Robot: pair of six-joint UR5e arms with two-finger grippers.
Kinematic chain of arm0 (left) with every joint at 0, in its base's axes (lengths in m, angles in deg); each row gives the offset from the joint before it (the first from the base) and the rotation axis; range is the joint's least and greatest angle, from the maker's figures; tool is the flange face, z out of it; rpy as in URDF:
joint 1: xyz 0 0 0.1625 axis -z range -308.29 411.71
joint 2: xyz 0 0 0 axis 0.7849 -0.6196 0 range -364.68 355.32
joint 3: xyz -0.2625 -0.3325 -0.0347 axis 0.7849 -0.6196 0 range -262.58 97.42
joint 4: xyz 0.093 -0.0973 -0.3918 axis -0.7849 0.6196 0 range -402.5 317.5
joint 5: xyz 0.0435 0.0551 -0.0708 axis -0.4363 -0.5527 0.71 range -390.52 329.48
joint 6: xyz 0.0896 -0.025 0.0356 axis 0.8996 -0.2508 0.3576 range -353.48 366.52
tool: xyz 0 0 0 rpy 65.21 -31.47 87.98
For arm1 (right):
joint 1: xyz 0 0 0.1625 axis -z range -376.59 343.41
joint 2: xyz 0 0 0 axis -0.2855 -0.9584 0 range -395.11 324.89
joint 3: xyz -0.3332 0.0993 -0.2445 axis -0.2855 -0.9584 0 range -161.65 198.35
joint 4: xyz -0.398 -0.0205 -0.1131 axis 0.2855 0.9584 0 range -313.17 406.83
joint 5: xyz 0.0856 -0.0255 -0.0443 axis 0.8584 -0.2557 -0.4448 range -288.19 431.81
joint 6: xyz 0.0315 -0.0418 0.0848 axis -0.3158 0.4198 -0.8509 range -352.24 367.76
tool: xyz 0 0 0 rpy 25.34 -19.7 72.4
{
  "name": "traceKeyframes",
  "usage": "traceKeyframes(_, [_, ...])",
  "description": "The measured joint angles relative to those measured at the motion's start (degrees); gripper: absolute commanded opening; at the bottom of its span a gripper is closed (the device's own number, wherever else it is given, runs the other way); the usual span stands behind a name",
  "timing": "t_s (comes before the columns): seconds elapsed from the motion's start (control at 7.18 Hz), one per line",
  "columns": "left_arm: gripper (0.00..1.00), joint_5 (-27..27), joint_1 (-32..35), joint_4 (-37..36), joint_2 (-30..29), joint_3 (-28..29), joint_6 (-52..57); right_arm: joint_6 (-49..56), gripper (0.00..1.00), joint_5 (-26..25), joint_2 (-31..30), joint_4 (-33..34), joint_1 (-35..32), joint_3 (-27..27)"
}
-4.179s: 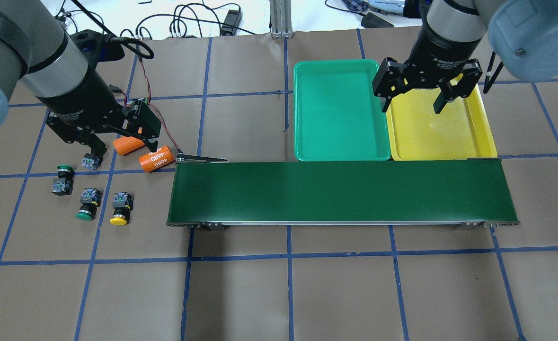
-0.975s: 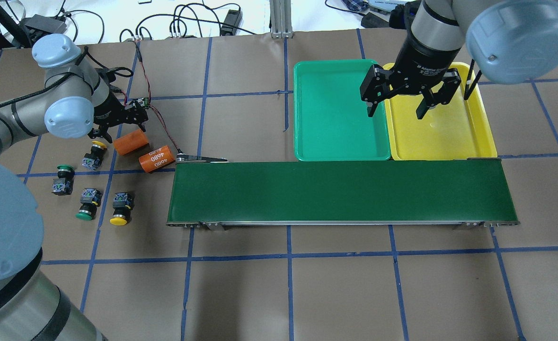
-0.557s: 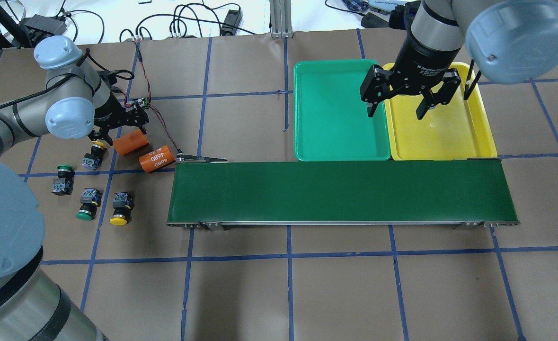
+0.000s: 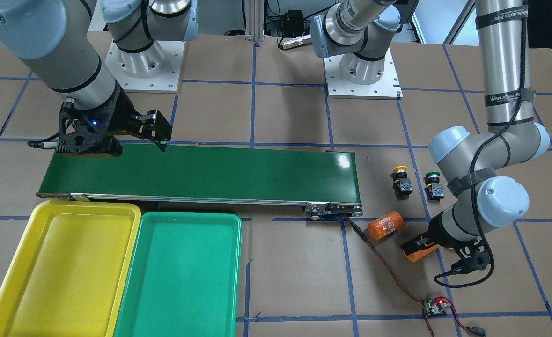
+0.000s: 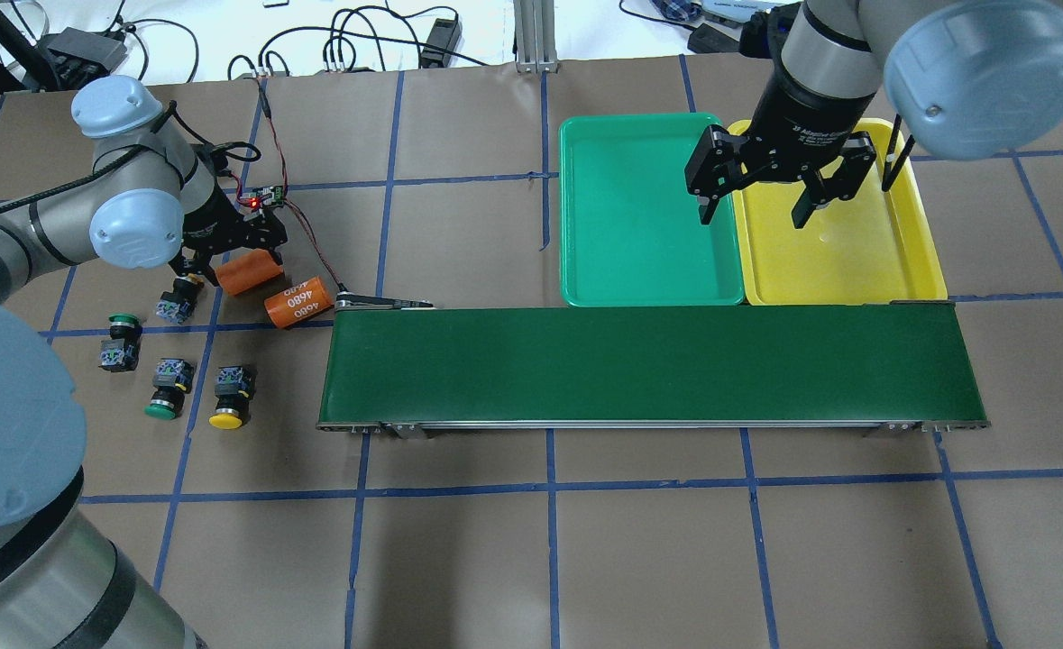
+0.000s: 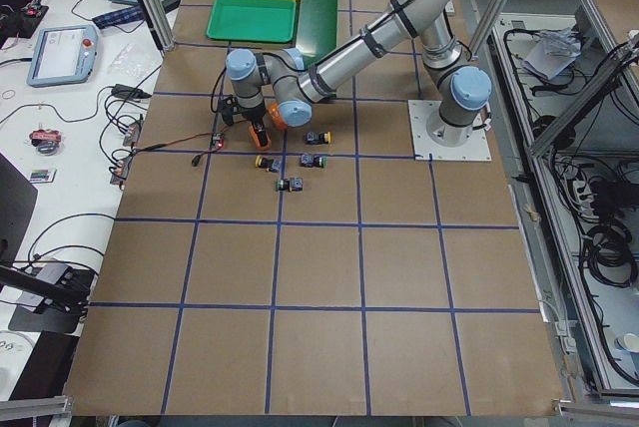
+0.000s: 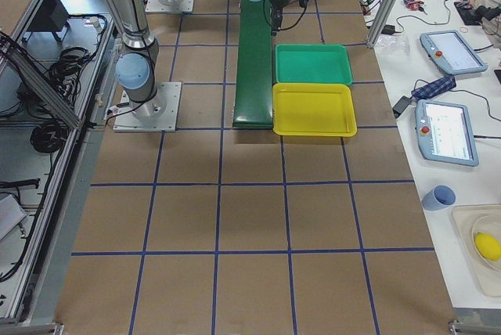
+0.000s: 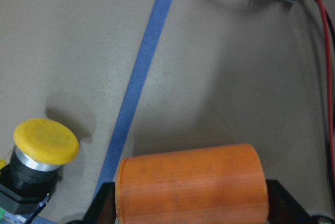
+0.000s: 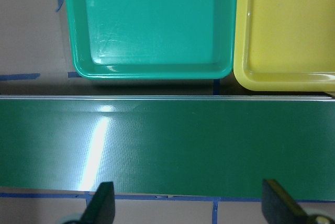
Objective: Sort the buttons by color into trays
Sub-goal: 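Carry the orange cylinder with the left gripper onto the green belt and release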
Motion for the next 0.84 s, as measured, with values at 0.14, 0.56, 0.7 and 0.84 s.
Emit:
traceKeyframes(0.14, [0.00, 0.03, -0.02, 0.19, -0.27, 0.26, 0.04, -0.03, 1.00, 0.08, 0.01, 0.02, 0.00, -0.01])
traceKeyframes(0.56, [0.00, 0.18, 0.77, 1.67, 1.12, 1.54, 0.34, -0.31, 1.00, 0.43, 0.07, 0.00, 0.01, -0.01])
traceKeyframes(0.7, [0.00, 0.21, 2.12, 4.61, 2.85, 2.87, 0.39, -0.15, 1.00, 0.36, 0.10, 0.02, 0.05, -0.01])
traceKeyframes(0.84, [0.00, 0.22, 4.76, 7.70, 5.13, 3.67, 0.26, -0.07, 1.00, 0.25, 0.11, 0.02, 0.07, -0.01])
